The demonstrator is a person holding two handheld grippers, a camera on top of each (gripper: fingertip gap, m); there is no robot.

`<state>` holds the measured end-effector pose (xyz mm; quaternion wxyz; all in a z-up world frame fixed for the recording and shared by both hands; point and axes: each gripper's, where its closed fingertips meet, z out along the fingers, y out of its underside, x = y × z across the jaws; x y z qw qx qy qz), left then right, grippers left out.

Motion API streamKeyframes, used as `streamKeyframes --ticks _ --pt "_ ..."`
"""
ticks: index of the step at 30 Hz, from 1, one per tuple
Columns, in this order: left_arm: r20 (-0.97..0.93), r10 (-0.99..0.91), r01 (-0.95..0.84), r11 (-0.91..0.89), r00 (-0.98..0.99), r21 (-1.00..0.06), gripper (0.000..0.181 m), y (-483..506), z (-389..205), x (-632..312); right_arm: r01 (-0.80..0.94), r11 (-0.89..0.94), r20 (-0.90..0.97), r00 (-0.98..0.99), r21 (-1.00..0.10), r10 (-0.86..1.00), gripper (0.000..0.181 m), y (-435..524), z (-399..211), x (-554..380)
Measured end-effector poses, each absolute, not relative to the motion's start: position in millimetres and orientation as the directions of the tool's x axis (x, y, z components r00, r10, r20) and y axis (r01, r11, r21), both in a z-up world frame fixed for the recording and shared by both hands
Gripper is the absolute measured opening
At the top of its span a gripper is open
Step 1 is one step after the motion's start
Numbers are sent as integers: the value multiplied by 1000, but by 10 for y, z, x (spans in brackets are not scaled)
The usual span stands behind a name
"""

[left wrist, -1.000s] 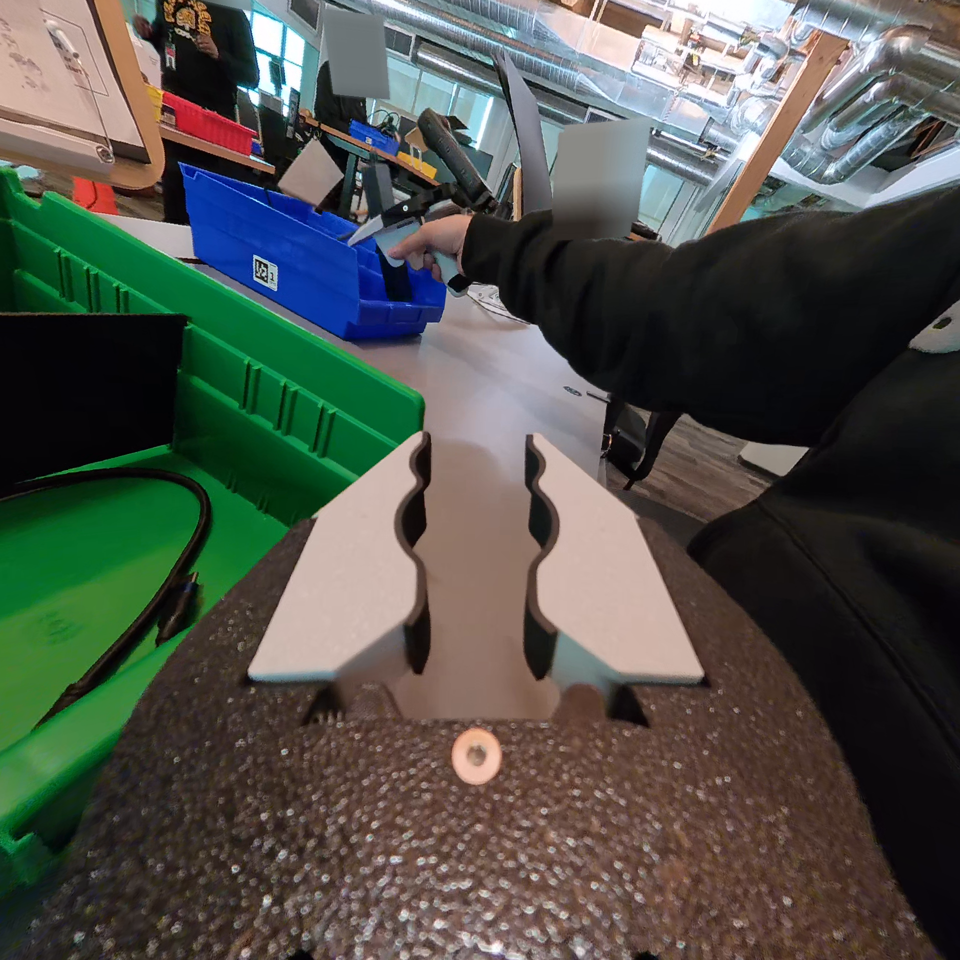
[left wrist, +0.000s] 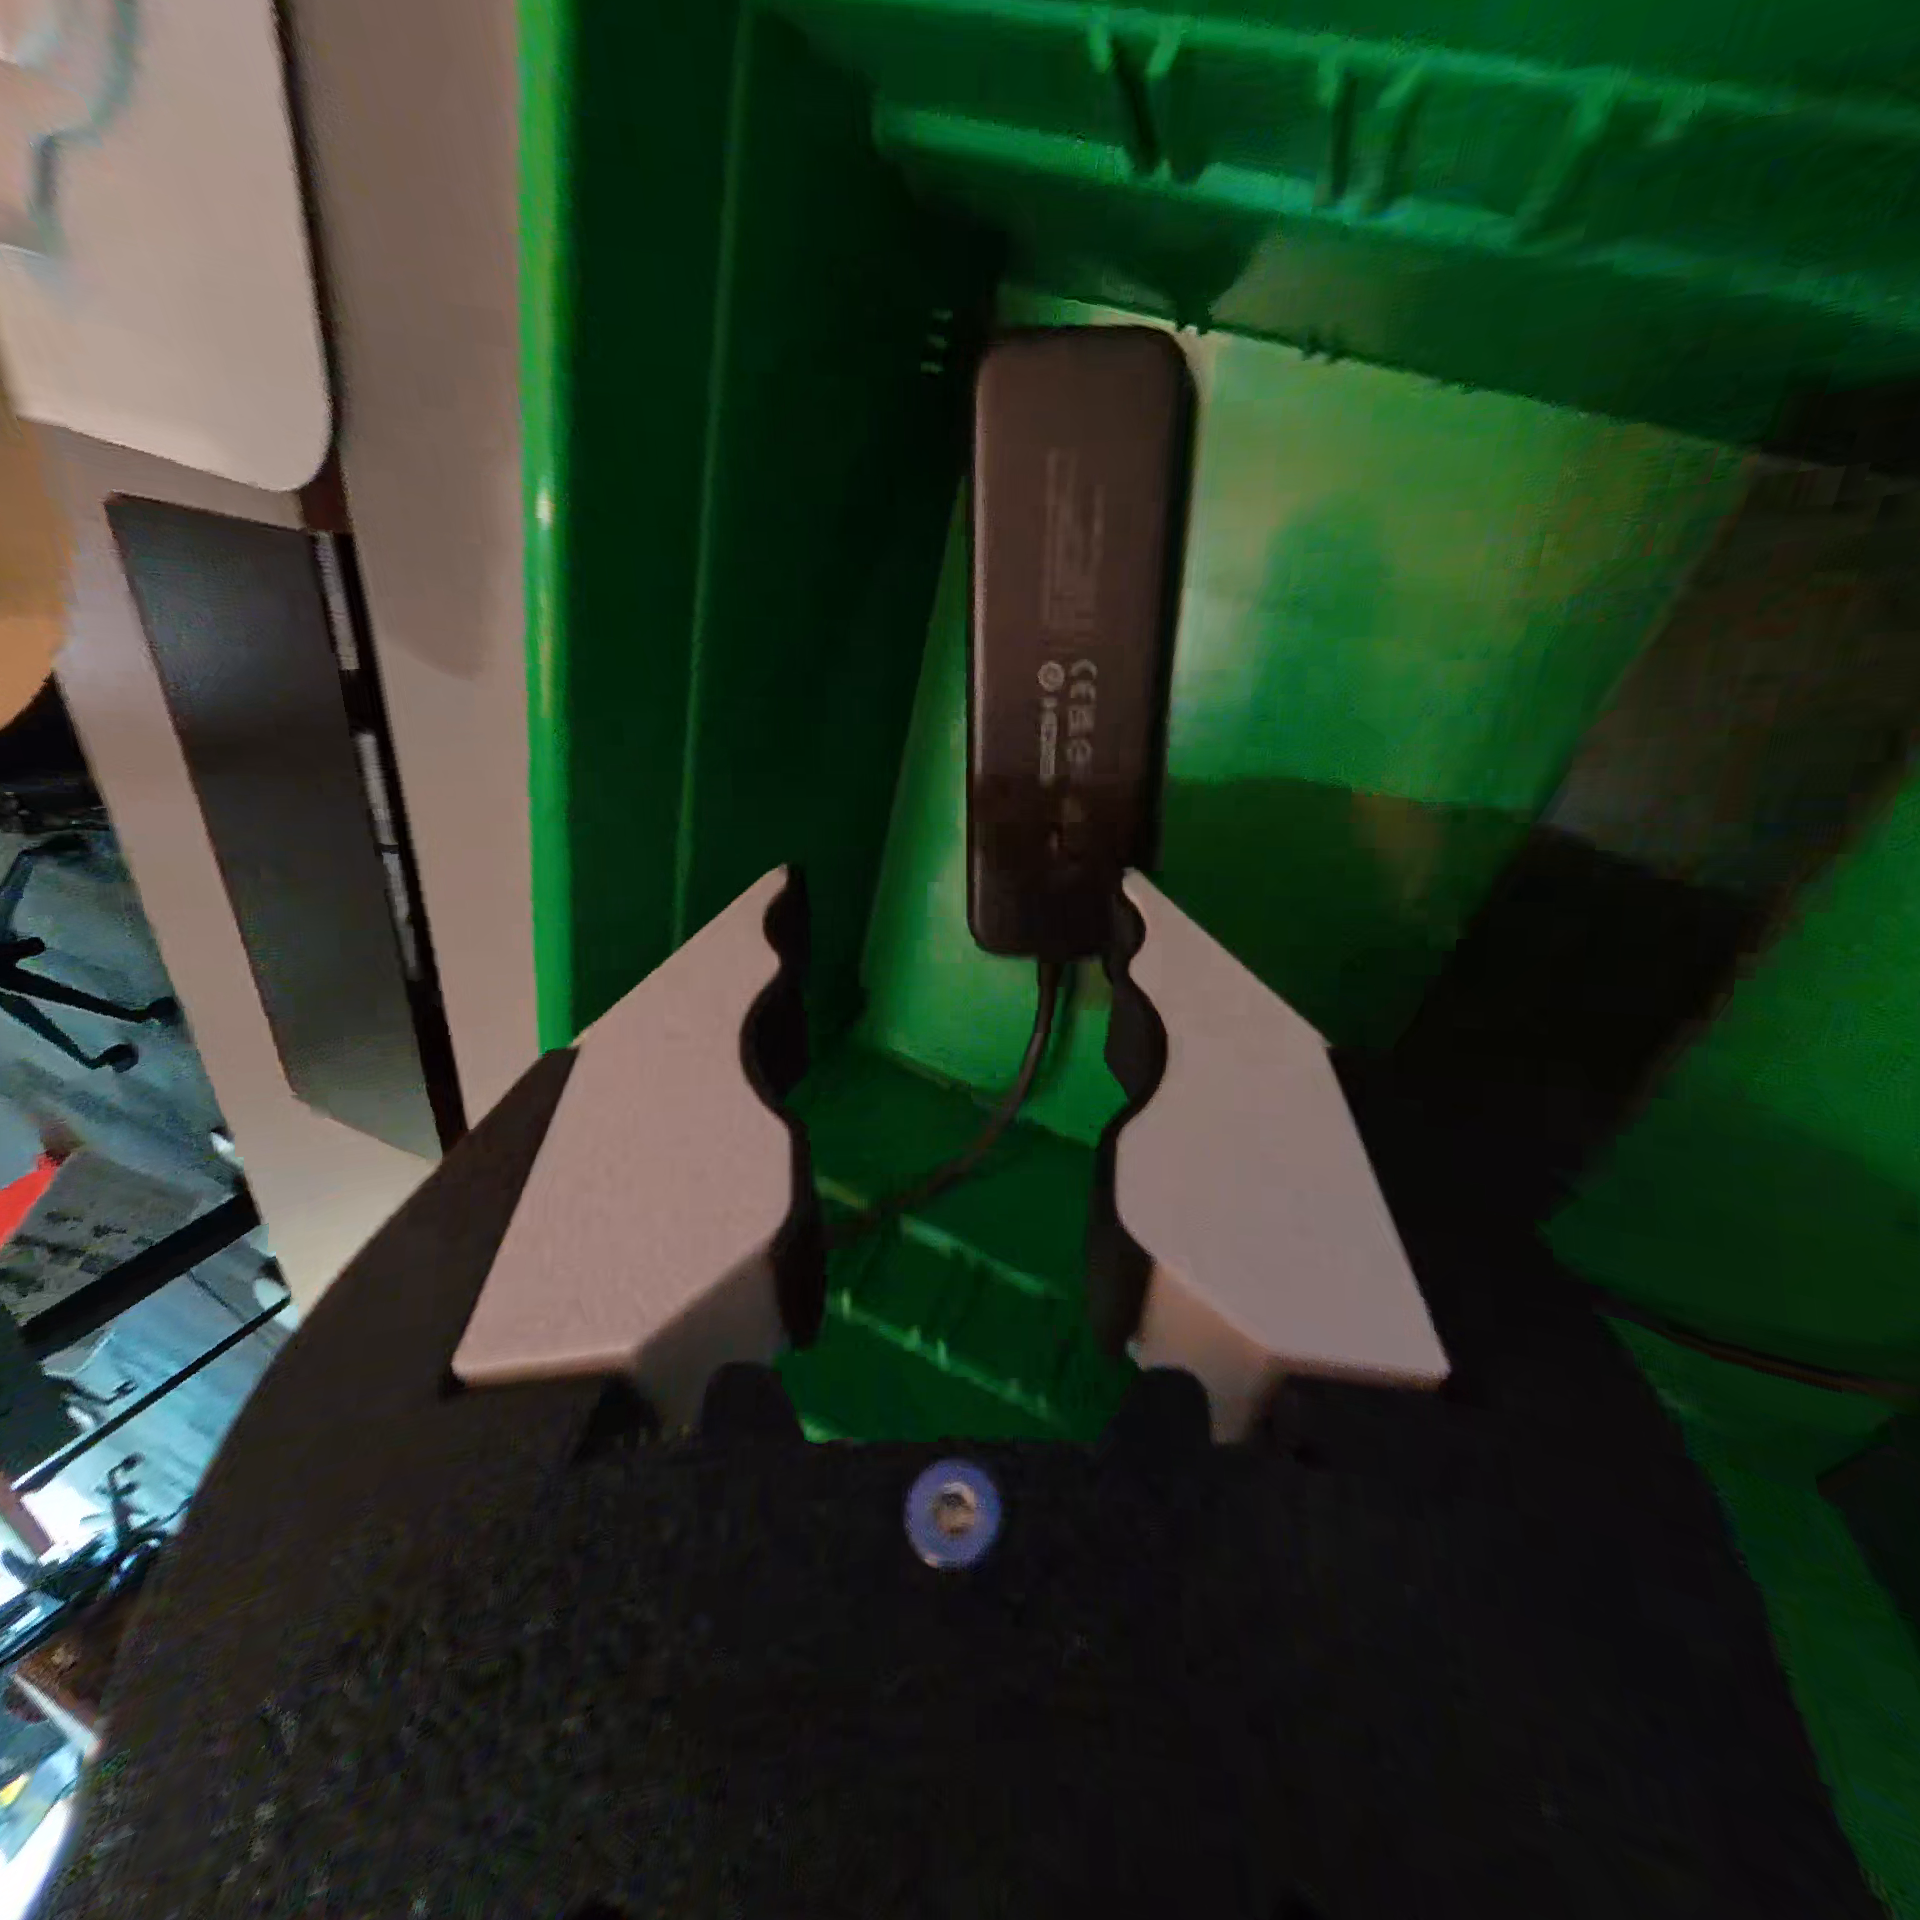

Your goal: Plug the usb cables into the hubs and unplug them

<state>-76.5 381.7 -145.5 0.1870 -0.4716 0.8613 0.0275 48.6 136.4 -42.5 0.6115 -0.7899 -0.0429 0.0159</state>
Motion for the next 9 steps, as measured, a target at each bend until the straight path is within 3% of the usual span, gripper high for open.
streamKeyframes --ticks 7,9 --pt "-124 -894 -885 444 -430 -136 47 3714 -1814 -577 -56 -190 -78 991 -980 110 97 1331 -387 574" --pt "-46 -922 -912 388 -385 -136 34 3646 -1839 -620 -62 -184 -85 989 -981 122 96 1351 -394 559"
